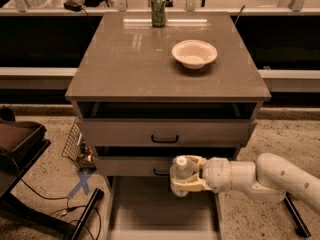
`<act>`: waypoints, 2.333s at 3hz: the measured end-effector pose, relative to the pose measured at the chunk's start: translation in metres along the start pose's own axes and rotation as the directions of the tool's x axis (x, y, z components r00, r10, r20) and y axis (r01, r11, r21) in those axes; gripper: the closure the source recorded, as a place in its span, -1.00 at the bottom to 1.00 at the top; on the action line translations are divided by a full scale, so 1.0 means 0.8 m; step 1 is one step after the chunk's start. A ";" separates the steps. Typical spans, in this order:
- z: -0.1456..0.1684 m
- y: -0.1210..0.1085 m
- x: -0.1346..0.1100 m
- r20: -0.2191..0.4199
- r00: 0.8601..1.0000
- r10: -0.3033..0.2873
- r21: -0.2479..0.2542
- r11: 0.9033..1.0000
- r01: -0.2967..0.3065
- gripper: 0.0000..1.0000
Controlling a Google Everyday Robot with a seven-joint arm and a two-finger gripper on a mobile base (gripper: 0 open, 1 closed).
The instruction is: Pick blue plastic bottle from bottom drawer and place on counter
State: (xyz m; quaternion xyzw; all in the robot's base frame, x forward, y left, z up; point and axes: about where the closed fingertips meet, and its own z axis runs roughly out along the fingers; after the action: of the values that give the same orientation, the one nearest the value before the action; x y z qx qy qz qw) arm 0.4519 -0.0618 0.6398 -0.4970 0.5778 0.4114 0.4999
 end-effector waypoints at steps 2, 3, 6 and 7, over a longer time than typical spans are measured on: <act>0.005 -0.008 -0.031 0.052 0.998 0.022 -0.016 1.000 -0.021 1.00; 0.004 -0.006 -0.104 0.121 0.991 0.058 -0.014 0.998 -0.057 1.00; 0.046 -0.081 -0.470 0.151 0.988 -0.042 0.093 0.995 0.028 1.00; 0.046 -0.081 -0.470 0.151 0.988 -0.042 0.093 0.995 0.028 1.00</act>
Offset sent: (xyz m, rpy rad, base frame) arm 0.0184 0.0111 0.0596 0.1229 0.0299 0.0180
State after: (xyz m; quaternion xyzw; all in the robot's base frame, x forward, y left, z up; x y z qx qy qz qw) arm 0.5242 0.0247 1.0064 -0.4512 0.5470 0.4126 0.5718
